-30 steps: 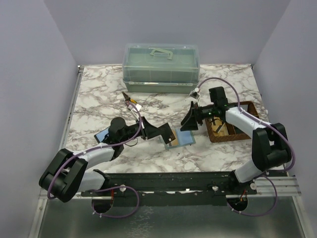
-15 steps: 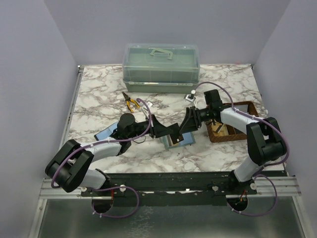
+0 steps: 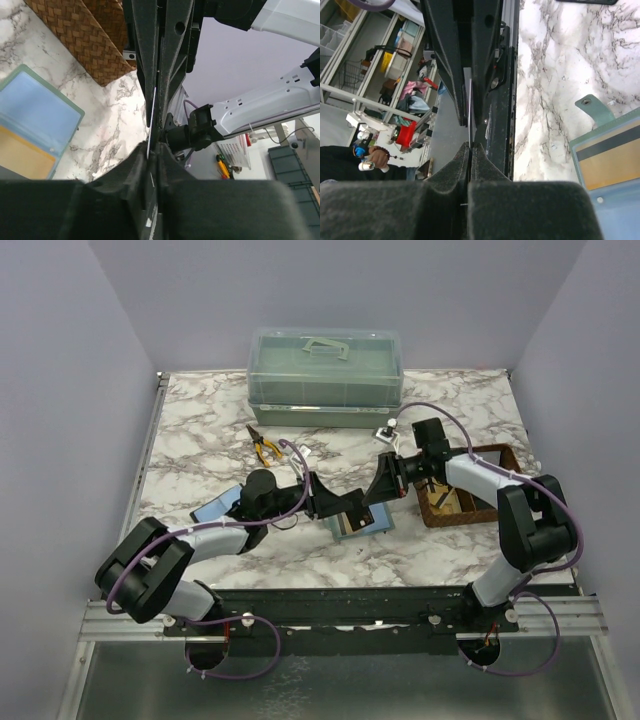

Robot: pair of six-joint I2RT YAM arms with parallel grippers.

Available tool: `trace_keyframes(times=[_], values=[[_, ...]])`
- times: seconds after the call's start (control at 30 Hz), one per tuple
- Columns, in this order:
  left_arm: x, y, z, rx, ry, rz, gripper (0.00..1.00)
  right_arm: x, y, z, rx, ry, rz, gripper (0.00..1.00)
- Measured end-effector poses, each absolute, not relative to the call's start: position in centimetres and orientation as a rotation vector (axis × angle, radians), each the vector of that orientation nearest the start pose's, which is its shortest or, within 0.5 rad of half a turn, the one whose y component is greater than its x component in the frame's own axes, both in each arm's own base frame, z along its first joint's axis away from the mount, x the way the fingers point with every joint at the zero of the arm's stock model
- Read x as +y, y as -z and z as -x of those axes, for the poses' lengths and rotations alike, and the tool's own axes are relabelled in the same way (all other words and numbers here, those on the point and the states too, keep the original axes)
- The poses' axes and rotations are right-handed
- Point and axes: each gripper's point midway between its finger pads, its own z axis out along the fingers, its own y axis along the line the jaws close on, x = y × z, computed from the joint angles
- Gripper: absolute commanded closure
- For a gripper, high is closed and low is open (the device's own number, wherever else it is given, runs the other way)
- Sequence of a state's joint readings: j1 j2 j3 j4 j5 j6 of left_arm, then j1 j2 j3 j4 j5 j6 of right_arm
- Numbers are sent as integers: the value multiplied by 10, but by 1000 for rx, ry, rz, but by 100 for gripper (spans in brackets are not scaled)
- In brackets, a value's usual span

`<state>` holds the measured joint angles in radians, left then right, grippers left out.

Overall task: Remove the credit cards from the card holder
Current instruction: Place the credit card in the storage box.

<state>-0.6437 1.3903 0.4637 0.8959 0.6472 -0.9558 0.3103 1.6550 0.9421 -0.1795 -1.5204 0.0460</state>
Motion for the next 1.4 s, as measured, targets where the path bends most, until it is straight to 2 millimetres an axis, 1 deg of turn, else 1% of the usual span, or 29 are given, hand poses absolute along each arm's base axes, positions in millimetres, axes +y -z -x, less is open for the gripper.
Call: trace_keyframes(times=[0.1,0.2,0.23,0.3,0.4,0.43,0.47,0.5,0.57,0.67,0.7,0.73,0.77,0.8,0.87,0.9,1.0,1.1,1.3,1.33,1.4], values=[[-322,-185,-211,1873,1674,-284,52,255,-175,-220,1865,-1969,956,100],[-318,-189,-211,1852,1658,-267,40,255,-177,-224,1844,-1929,990,100],[-316,-190,-211,1850,1653,-255,37,255,-177,-224,1842,-1916,998,100],[-309,-191,-211,1838,1633,-236,31,254,-174,-227,1850,-1865,1017,100],[-292,-190,-212,1816,1591,-195,17,248,-167,-231,1879,-1752,1051,100],[-284,-190,-213,1807,1567,-175,9,244,-165,-232,1889,-1707,1060,100],[-277,-189,-213,1798,1548,-156,5,239,-164,-234,1900,-1655,1069,100],[-271,-187,-213,1796,1526,-137,2,232,-163,-236,1913,-1595,1076,100],[-258,-188,-214,1779,1482,-96,1,215,-167,-244,1928,-1467,1084,100],[-246,-193,-212,1748,1432,-74,1,182,-182,-265,1934,-1250,1087,100],[-243,-193,-212,1746,1418,-70,1,165,-191,-275,1937,-1150,1084,100],[-240,-195,-212,1740,1400,-71,1,152,-201,-282,1931,-1064,1102,100],[-238,-196,-212,1736,1389,-72,1,133,-207,-292,1938,-981,1078,100],[-237,-196,-211,1735,1379,-73,1,119,-213,-297,1947,-915,1071,100],[-234,-194,-211,1742,1354,-77,1,81,-224,-309,1984,-741,1071,100],[-233,-192,-211,1750,1343,-79,1,66,-226,-312,2004,-668,1077,100],[-231,-184,-212,1781,1317,-80,1,26,-225,-310,2084,-478,1130,100],[-230,-178,-212,1801,1301,-84,1,-4,-220,-304,2156,-318,1222,100],[-229,-169,-212,1832,1280,-92,1,-47,-207,-297,2218,-66,1478,100],[-229,-168,-212,1836,1278,-93,1,-52,-202,-296,2223,-39,1524,100],[-229,-167,-212,1841,1276,-93,1,-63,-183,-288,2254,-14,1625,100]])
